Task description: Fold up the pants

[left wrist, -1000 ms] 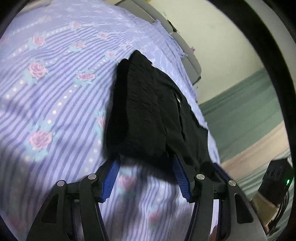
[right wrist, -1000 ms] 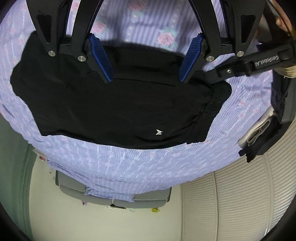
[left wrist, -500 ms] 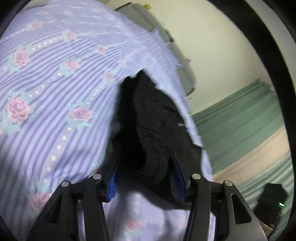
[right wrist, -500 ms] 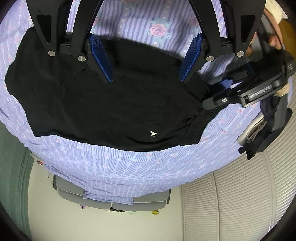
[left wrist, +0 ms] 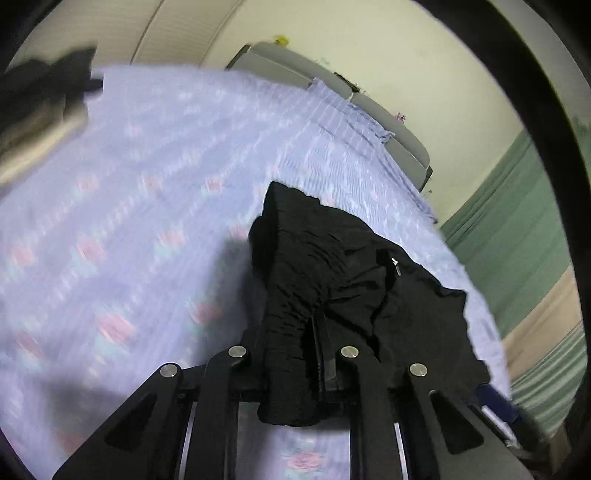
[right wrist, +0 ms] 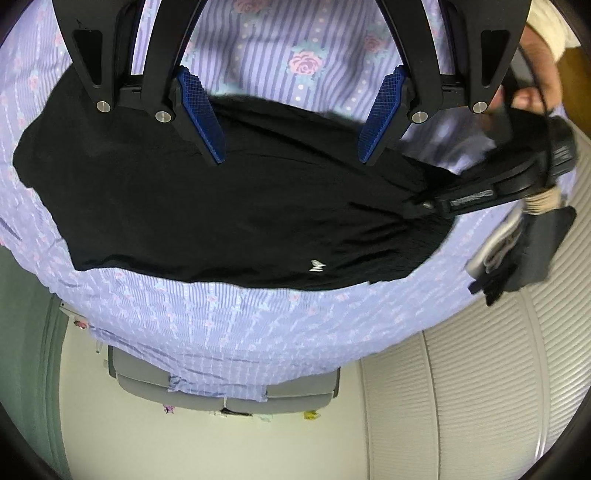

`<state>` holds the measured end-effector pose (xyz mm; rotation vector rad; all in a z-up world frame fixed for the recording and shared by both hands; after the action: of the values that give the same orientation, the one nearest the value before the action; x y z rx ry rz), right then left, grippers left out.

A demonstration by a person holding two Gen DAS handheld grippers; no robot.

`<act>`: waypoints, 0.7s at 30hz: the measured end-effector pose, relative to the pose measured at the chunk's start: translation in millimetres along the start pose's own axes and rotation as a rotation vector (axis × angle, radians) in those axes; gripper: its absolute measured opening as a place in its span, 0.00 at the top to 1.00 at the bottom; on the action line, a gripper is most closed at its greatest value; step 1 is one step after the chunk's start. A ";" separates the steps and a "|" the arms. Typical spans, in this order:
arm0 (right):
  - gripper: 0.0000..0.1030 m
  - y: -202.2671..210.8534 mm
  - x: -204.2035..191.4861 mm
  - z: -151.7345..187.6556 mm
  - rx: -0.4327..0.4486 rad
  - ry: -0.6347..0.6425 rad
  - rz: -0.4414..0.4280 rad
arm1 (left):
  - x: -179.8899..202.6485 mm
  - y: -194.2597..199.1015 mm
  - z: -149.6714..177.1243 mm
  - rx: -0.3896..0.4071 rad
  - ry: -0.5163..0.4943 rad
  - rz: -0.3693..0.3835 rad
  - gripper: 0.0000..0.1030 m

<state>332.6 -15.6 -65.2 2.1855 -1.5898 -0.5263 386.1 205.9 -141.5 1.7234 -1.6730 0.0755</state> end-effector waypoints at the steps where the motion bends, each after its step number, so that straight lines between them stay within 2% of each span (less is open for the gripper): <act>1: 0.27 2.4 -0.4 -1.1 0.009 0.001 -0.002 | -6.4 -7.4 0.6 -0.021 0.004 -0.013 0.82; 3: 0.27 3.7 1.1 -1.3 0.012 0.003 0.007 | -15.8 -24.0 6.7 -0.096 0.022 -0.027 0.79; 5: 0.27 7.0 4.6 -1.9 0.015 0.000 0.010 | -16.0 -31.3 7.5 -0.125 0.006 -0.062 0.65; 6: 0.27 8.4 6.7 -2.5 0.019 0.000 0.010 | -16.8 -22.7 8.8 -0.123 -0.022 -0.083 0.60; 7: 0.27 11.1 11.5 -3.4 0.026 -0.003 0.017 | -14.8 -16.0 7.7 -0.110 -0.060 -0.110 0.49; 8: 0.27 13.2 17.0 -4.2 0.030 -0.008 0.025 | -11.7 -9.8 4.8 -0.093 -0.089 -0.129 0.42; 12: 0.27 25.0 44.1 -8.6 0.049 -0.040 0.056 | 7.1 11.7 -22.6 0.003 -0.215 -0.232 0.40; 13: 0.27 28.1 49.6 -9.6 0.058 -0.045 0.061 | 19.0 23.0 -29.6 0.033 -0.252 -0.234 0.39; 15: 0.27 40.4 71.9 -10.3 0.089 -0.069 0.095 | 49.1 33.6 -40.6 0.070 -0.332 -0.182 0.34; 17: 0.27 51.5 91.8 -10.1 0.115 -0.088 0.119 | 80.6 45.6 -40.8 0.067 -0.400 -0.085 0.29; 21: 0.27 77.5 140.7 -5.9 0.171 -0.146 0.202 | 148.0 48.6 -25.5 0.035 -0.513 0.119 0.29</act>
<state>313.3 -171.4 -30.8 2.1136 -1.9734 -0.5155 376.8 98.8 -25.9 1.7651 -2.1507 -0.3092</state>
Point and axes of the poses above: each gripper's, at about its wrist camera, not at the fingertips, and y roughly against the way its jaws point, x to its right, z to its underside, the point moved 7 cm from there along -y, roughly the way its jaws point, and after that the axes turned 12 degrees about x, right-handed, at the moved point
